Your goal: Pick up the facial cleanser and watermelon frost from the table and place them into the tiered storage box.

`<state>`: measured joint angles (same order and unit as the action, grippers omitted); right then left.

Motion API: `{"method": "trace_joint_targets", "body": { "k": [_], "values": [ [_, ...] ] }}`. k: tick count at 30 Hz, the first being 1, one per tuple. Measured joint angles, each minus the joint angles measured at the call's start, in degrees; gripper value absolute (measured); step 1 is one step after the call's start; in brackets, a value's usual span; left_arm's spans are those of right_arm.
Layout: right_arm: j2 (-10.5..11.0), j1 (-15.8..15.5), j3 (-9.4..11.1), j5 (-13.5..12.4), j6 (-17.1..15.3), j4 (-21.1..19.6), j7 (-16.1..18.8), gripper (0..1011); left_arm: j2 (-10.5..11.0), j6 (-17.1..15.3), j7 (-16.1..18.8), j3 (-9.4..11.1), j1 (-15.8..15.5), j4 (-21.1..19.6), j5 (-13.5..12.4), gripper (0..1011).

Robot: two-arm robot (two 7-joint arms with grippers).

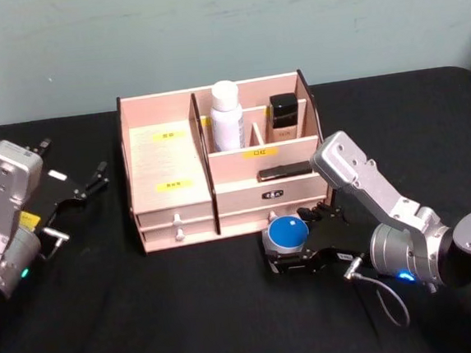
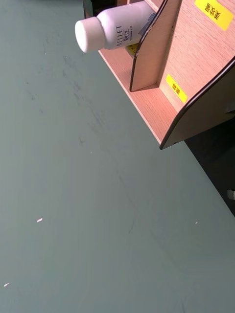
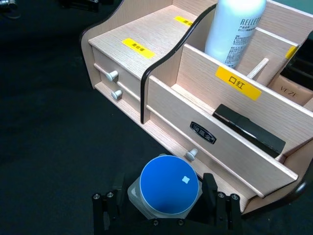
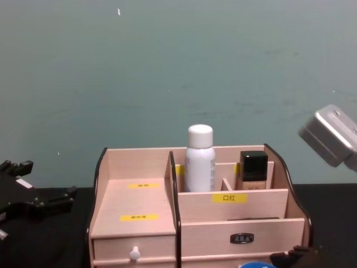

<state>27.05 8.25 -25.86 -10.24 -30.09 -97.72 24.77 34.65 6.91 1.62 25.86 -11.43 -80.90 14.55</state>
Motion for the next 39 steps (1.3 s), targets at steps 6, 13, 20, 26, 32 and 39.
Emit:
{"method": "trace_joint_targets", "body": {
  "k": [6,13,20,26,32,39],
  "values": [
    [-0.1,0.2,-0.2,0.3,0.1,0.4,0.0,1003,0.0,0.0,0.0,0.0,0.0,0.0,0.0,1010],
    [-0.3,0.5,-0.3,0.3,0.2,0.9,0.2,1003,0.0,0.0,0.0,0.0,0.0,0.0,0.0,1010],
    [-0.5,0.8,-0.6,0.5,0.3,1.5,0.3,1003,0.0,0.0,0.0,0.0,0.0,0.0,0.0,1010],
    [-0.5,0.9,-0.7,0.7,0.4,1.9,0.3,1002,0.0,0.0,0.0,0.0,0.0,0.0,0.0,1010],
    [-0.5,1.1,-0.9,1.1,0.7,2.0,0.3,1003,0.0,0.0,0.0,0.0,0.0,0.0,0.0,1010],
    [-0.5,1.1,-0.8,1.1,0.6,1.9,0.3,947,0.0,0.0,0.0,0.0,0.0,0.0,0.0,1010]
  ]
}}
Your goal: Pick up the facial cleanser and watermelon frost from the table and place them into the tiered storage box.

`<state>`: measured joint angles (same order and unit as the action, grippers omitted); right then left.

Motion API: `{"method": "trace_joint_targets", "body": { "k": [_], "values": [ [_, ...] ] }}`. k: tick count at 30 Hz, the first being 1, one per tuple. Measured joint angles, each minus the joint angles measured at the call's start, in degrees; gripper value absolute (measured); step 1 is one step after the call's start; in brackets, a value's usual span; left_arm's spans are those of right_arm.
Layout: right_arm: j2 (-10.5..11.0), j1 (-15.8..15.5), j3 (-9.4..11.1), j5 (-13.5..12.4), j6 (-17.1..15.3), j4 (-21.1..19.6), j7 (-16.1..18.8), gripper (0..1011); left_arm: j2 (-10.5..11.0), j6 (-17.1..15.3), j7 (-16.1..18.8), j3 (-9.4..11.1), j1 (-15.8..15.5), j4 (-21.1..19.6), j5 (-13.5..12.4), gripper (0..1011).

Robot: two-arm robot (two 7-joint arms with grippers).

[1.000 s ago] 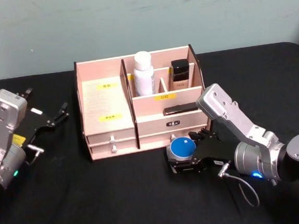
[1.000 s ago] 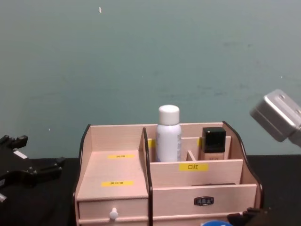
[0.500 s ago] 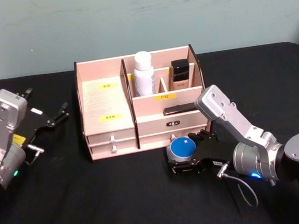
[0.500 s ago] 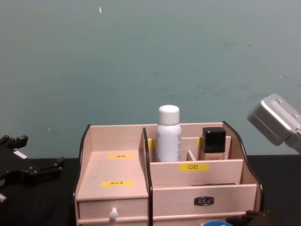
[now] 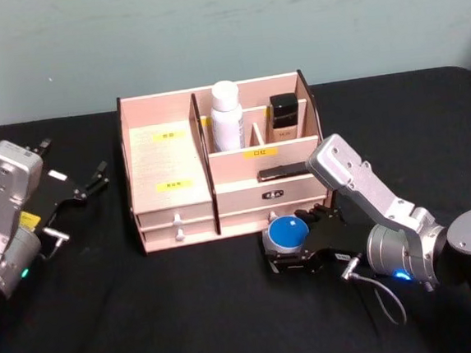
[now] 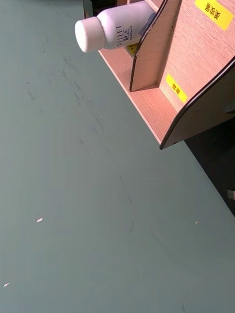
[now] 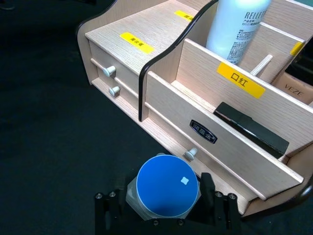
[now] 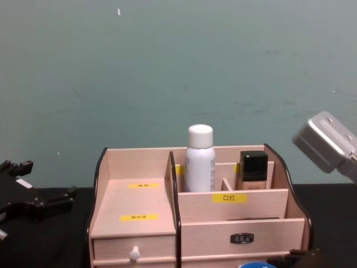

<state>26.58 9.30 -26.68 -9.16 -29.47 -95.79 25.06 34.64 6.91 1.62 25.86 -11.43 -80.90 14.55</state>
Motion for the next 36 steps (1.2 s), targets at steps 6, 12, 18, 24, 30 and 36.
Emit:
{"method": "trace_joint_targets", "body": {
  "k": [6,12,18,24,30,36],
  "values": [
    [0.0,0.0,0.1,-0.1,0.0,0.0,0.0,813,0.0,0.0,0.0,0.0,0.0,0.0,0.0,1010],
    [0.0,0.0,0.1,-0.1,-0.1,-0.1,0.0,747,0.0,0.0,0.0,0.0,0.0,0.0,0.0,1009],
    [0.0,-0.1,0.1,-0.2,-0.1,-0.1,0.0,735,0.0,0.0,0.0,0.0,0.0,0.0,0.0,1010],
    [0.0,-0.1,0.1,-0.2,-0.1,-0.1,0.0,735,0.0,0.0,0.0,0.0,0.0,0.0,0.0,1010],
    [0.0,-0.1,0.1,-0.3,-0.1,-0.1,0.0,735,0.0,0.0,0.0,0.0,0.0,0.0,0.0,1009],
    [0.2,-0.2,0.1,-0.2,1.0,0.1,0.3,735,0.0,0.0,0.0,0.0,0.0,0.0,0.0,1010]
  ]
}}
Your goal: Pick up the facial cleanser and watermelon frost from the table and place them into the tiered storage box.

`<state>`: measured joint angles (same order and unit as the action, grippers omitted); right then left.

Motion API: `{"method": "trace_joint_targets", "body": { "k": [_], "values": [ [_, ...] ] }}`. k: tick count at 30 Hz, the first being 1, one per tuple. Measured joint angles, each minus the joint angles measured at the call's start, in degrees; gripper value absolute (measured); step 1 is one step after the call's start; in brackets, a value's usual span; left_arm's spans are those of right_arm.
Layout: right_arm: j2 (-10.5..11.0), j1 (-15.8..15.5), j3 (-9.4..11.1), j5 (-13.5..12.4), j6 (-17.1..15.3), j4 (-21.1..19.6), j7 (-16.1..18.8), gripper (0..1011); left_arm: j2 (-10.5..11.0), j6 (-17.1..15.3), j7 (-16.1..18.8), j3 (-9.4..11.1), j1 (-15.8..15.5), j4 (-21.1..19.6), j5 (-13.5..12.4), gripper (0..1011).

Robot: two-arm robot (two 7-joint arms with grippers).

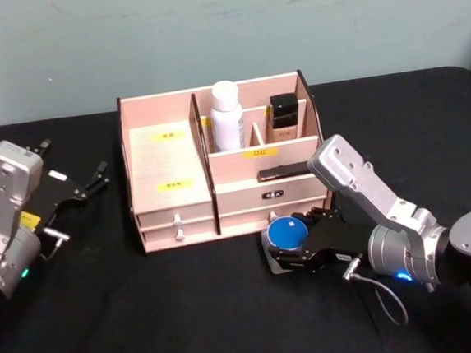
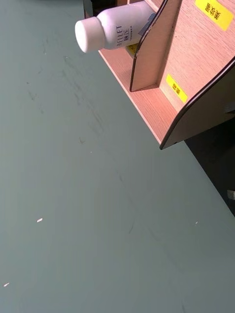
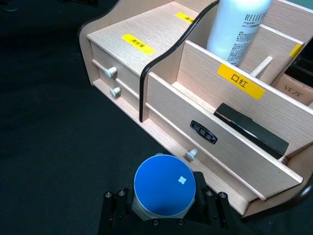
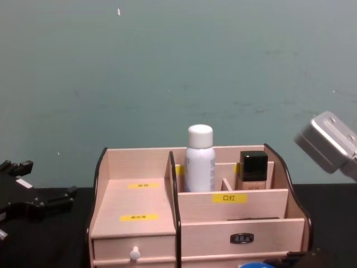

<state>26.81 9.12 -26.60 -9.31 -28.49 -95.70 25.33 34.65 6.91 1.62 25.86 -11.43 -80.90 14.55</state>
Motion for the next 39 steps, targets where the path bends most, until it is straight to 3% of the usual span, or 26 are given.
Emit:
{"method": "trace_joint_targets", "body": {
  "k": [7,18,27,39],
  "values": [
    [0.5,-0.1,0.8,-0.2,1.0,-1.2,0.3,735,0.0,0.0,0.0,0.0,0.0,0.0,0.0,1009],
    [1.1,0.9,1.5,-2.8,0.8,-5.8,1.6,735,0.0,0.0,0.0,0.0,0.0,0.0,0.0,1010],
    [-0.5,4.7,-1.3,-3.3,0.6,-6.3,1.7,735,0.0,0.0,0.0,0.0,0.0,0.0,0.0,1010],
    [-5.1,10.4,-4.5,-2.6,3.4,-0.9,1.0,735,0.0,0.0,0.0,0.0,0.0,0.0,0.0,1010]
  ]
}}
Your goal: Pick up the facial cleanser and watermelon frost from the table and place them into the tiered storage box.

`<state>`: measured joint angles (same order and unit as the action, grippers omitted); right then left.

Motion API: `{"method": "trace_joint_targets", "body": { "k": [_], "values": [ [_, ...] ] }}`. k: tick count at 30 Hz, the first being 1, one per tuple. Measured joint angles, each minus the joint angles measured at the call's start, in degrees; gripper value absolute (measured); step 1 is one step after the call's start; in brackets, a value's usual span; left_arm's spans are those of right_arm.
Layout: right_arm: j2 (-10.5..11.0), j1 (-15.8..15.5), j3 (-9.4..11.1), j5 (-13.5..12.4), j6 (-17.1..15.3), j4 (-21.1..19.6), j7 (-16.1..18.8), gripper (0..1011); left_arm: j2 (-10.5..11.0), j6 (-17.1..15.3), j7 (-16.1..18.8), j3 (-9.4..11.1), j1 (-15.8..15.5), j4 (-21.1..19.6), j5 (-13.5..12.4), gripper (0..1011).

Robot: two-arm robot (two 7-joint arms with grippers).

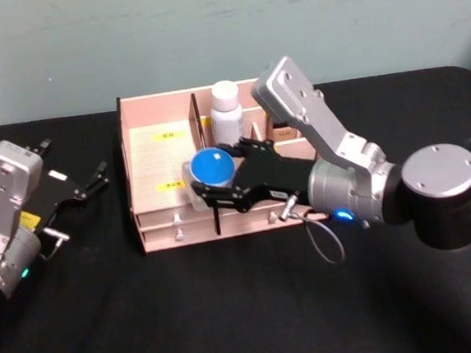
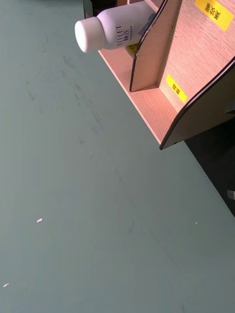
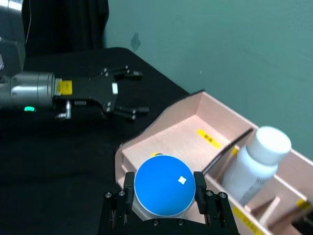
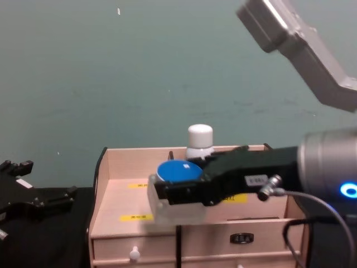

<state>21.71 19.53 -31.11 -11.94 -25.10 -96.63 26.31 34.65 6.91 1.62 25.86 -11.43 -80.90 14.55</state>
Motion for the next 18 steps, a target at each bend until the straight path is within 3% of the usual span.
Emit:
{"method": "trace_joint_targets", "body": {
  "k": [10,18],
  "values": [
    [-4.1,4.9,-1.4,0.0,0.9,5.9,-0.5,735,0.0,0.0,0.0,0.0,0.0,0.0,0.0,1010],
    [-6.3,7.0,-3.0,0.2,1.0,9.0,-0.7,734,0.0,0.0,0.0,0.0,0.0,0.0,0.0,1010]
  ]
}}
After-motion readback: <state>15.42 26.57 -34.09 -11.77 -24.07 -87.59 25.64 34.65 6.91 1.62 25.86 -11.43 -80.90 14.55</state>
